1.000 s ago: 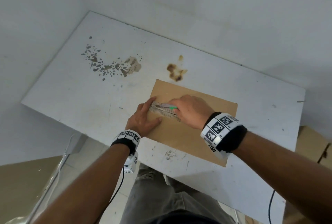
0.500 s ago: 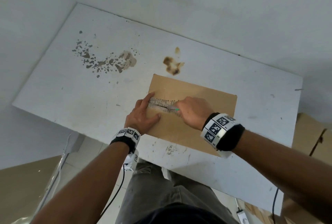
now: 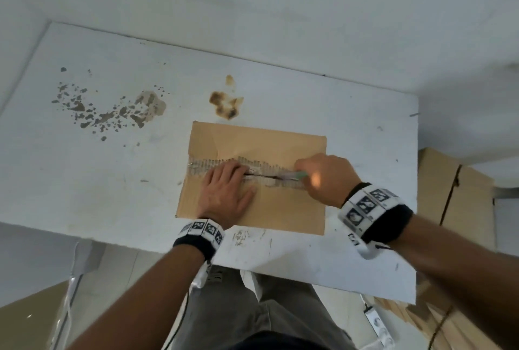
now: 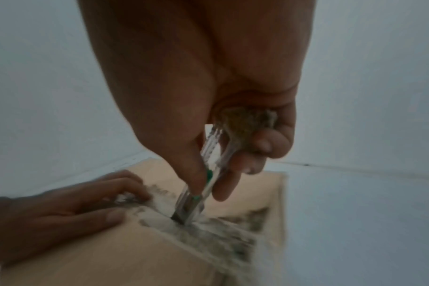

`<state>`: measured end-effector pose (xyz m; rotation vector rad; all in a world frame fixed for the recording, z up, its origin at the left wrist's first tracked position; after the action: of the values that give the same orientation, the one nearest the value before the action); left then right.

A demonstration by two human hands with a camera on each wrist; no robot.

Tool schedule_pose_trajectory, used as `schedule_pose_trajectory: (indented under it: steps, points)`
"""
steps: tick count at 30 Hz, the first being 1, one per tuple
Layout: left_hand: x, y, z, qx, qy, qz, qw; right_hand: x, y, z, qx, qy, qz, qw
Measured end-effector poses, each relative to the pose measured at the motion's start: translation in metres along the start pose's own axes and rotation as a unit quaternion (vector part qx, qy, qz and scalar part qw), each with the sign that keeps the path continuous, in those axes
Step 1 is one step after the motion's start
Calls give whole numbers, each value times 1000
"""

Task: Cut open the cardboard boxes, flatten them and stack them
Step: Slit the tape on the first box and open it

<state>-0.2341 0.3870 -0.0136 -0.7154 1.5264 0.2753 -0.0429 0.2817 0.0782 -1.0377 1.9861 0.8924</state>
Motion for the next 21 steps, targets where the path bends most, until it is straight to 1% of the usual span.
schedule_pose_trajectory:
  steps: [2, 4, 5, 7, 9, 10, 12, 14, 16, 19, 21]
  points:
    - [2, 4, 0, 2, 0, 18, 1000, -1, -37, -20, 53, -6, 5, 999]
    - [-1, 0, 1, 4, -14, 24, 1000, 2, -56, -32, 83, -21, 10, 996]
    - [-2, -9, 3, 12, -24, 23, 999, 5, -56, -33, 83, -27, 5, 996]
    - [0, -32, 7, 47, -32, 5, 998, 12, -48, -27, 62, -39, -7, 997]
    - [7, -55, 8, 77, -16, -20, 997, 12, -52, -29, 50, -45, 10, 998]
    - [10, -60, 9, 75, -9, -27, 997, 11, -62, -34, 54, -44, 24, 997]
    - [17, -60, 12, 67, 0, -13, 998, 9, -93, -48, 77, -41, 55, 995]
    - [20, -59, 15, 55, 4, 24, 998, 9, -112, -59, 92, -48, 72, 992]
    - [18, -69, 22, 31, 12, 52, 998, 14, -113, -60, 91, -55, 74, 992]
    - [17, -85, 29, -27, 7, 63, 998, 23, -115, -61, 78, -78, 110, 988]
    - [18, -86, 30, -33, -16, 48, 998, 29, -124, -67, 73, -81, 153, 982]
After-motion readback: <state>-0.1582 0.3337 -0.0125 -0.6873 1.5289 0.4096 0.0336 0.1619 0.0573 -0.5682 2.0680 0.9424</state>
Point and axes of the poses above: each hand's wrist, its own z-axis towards the middle knuckle, its own x-axis out of the palm, y = z × x, the point moved 5 cm from there along z, towards the middle knuckle, and after that the axes turned 5 degrees about z, right-handed, at the moved point
